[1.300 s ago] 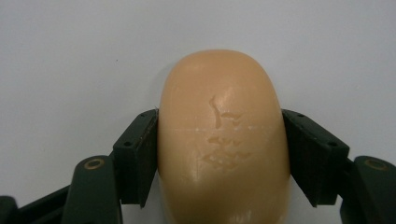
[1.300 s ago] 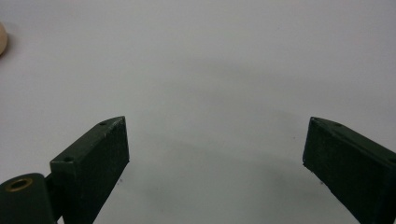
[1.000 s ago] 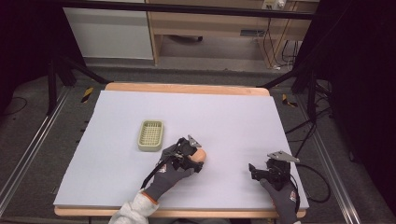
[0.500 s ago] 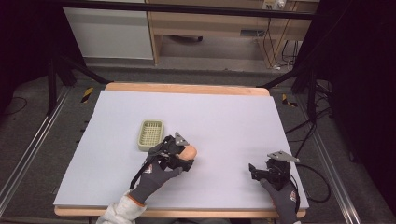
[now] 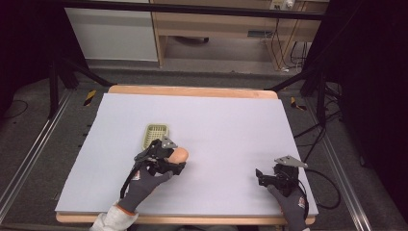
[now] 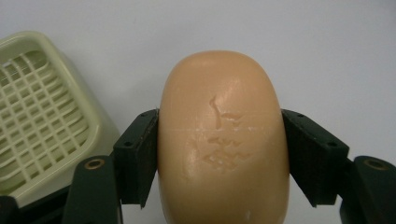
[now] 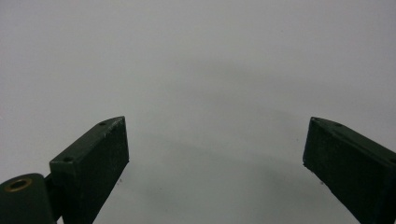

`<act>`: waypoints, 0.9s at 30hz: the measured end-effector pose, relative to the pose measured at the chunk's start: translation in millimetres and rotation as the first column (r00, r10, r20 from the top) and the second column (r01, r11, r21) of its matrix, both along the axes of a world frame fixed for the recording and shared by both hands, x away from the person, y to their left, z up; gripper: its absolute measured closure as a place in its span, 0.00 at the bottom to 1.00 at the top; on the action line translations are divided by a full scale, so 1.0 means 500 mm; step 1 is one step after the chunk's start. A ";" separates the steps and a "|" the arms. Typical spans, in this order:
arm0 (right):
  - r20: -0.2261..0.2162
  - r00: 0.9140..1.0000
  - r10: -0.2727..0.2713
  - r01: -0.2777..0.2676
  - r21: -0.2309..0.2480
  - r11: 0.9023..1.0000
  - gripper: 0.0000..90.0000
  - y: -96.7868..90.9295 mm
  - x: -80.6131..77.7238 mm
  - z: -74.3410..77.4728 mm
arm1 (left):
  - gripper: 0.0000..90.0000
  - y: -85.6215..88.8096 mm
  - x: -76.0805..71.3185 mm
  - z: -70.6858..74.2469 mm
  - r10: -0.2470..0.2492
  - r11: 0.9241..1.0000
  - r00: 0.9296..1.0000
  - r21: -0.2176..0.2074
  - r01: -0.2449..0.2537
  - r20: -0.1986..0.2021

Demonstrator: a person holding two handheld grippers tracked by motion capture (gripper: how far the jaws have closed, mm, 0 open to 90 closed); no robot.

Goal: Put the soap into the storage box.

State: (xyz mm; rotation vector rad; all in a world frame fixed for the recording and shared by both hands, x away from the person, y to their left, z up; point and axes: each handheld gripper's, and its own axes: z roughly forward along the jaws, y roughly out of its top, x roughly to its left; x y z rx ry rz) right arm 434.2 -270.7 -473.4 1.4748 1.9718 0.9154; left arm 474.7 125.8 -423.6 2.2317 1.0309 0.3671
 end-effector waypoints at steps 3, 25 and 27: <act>0.005 1.000 0.007 -0.007 -0.008 1.000 0.08 -0.002 0.000 -0.001 | 0.35 0.013 0.007 0.003 0.021 1.000 1.000 -0.011 -0.021 0.002; 0.000 1.000 0.004 -0.004 0.000 1.000 0.08 -0.001 0.001 0.000 | 0.35 0.055 0.034 0.027 0.087 0.996 0.995 -0.032 -0.086 0.039; -0.001 1.000 0.001 -0.001 0.003 1.000 0.08 0.000 0.001 0.000 | 0.35 0.059 0.036 0.030 0.094 0.995 0.995 -0.037 -0.092 0.043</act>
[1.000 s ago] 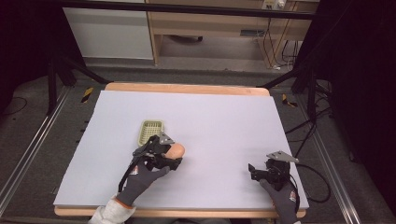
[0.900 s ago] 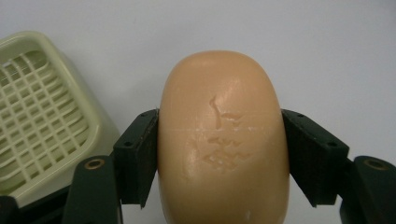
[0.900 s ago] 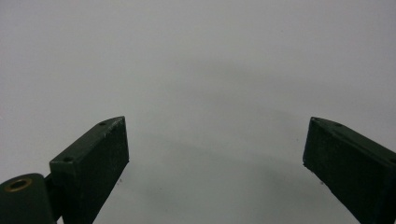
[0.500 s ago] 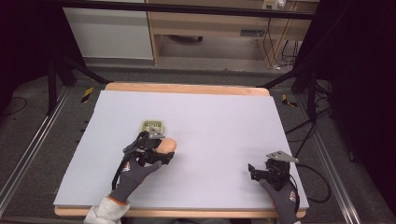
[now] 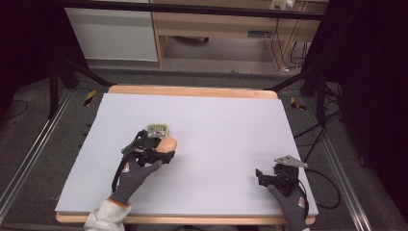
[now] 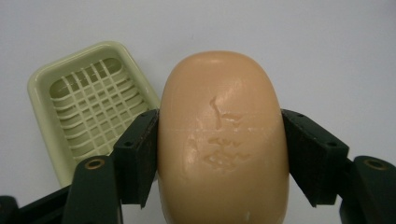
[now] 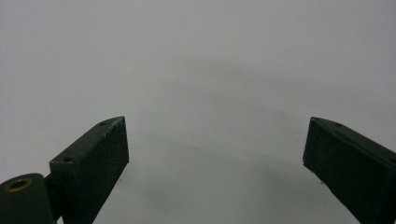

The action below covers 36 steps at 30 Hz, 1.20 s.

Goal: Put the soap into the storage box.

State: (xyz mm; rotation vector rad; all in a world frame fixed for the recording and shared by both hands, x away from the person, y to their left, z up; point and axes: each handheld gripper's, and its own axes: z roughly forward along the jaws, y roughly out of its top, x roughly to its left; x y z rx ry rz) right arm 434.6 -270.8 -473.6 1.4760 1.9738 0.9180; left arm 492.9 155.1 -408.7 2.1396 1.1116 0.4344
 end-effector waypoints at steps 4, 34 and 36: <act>-0.001 1.000 -0.001 0.001 0.001 1.000 0.08 0.000 0.000 0.000 | 0.35 0.007 0.007 0.004 0.014 1.000 1.000 -0.008 -0.014 0.006; -0.006 1.000 -0.007 0.007 0.002 1.000 0.08 0.000 0.002 -0.001 | 0.35 0.043 0.074 0.026 0.112 0.994 0.993 -0.005 -0.112 0.029; -0.004 1.000 -0.007 0.007 -0.001 1.000 0.08 0.000 0.002 -0.001 | 0.35 0.045 0.079 0.024 0.118 0.993 0.993 -0.004 -0.117 0.028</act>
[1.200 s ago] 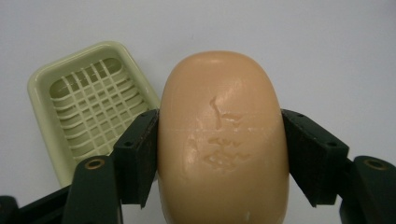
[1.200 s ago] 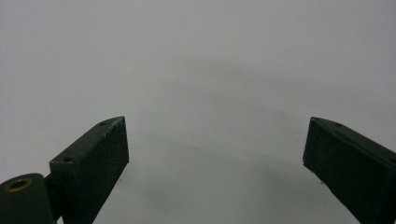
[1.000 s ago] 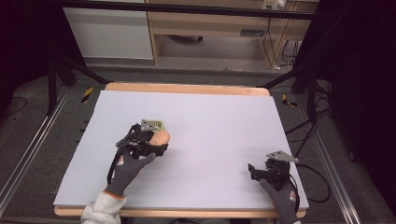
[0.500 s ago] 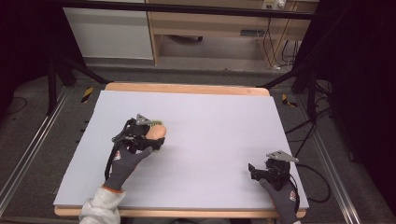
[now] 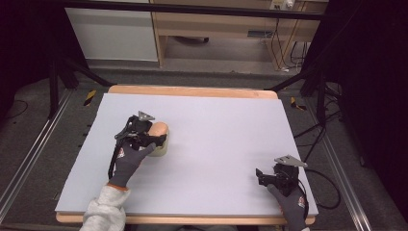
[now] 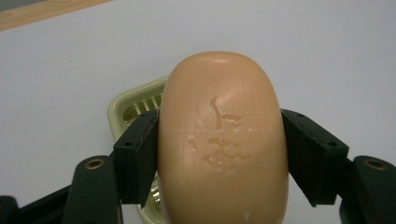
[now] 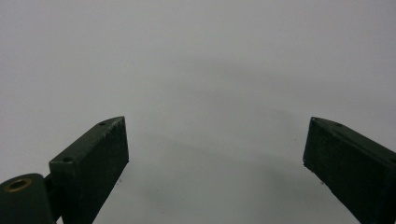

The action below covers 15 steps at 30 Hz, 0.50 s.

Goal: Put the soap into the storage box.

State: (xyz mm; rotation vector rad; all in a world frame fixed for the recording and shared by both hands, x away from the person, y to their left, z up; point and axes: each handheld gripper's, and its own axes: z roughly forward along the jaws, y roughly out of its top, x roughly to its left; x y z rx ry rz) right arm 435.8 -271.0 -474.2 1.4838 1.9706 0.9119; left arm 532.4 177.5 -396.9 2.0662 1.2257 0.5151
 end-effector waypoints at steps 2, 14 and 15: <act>0.001 1.000 0.000 0.000 0.003 1.000 0.08 0.000 0.000 0.000 | 0.35 0.001 0.002 -0.002 0.005 1.000 1.000 0.001 -0.005 0.000; 0.012 1.000 -0.005 0.005 0.003 1.000 0.08 -0.001 -0.001 0.003 | 0.35 0.009 0.026 -0.030 0.035 0.999 0.999 0.004 -0.035 -0.026; 0.012 1.000 -0.005 0.005 0.003 1.000 0.08 -0.001 -0.001 0.003 | 0.35 0.009 0.026 -0.030 0.035 0.999 0.999 0.004 -0.035 -0.026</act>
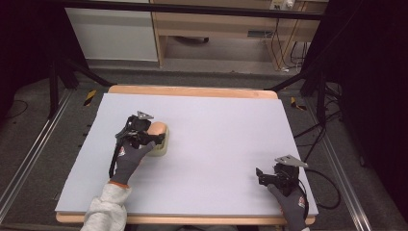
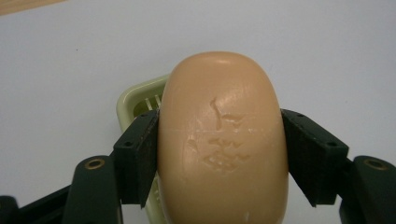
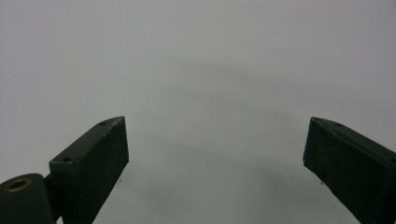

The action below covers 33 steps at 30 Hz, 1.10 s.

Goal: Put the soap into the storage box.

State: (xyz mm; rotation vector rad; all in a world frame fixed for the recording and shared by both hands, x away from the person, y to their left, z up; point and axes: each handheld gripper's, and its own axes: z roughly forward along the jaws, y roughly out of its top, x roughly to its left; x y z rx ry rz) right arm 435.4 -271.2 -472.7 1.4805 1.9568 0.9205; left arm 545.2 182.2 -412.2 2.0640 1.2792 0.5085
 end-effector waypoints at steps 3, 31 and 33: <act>0.001 1.000 -0.001 0.001 -0.002 1.000 0.08 0.001 0.000 0.000 | 0.35 0.000 0.004 -0.007 0.003 1.000 1.000 0.007 -0.003 -0.007; -0.002 1.000 0.005 -0.005 -0.012 1.000 0.08 0.003 0.002 -0.001 | 0.35 0.003 0.037 -0.058 0.036 0.999 0.998 0.033 -0.034 -0.043; -0.004 1.000 0.005 -0.005 -0.012 1.000 0.08 0.004 0.002 -0.001 | 0.35 0.002 0.038 -0.062 0.040 0.999 0.998 0.034 -0.038 -0.044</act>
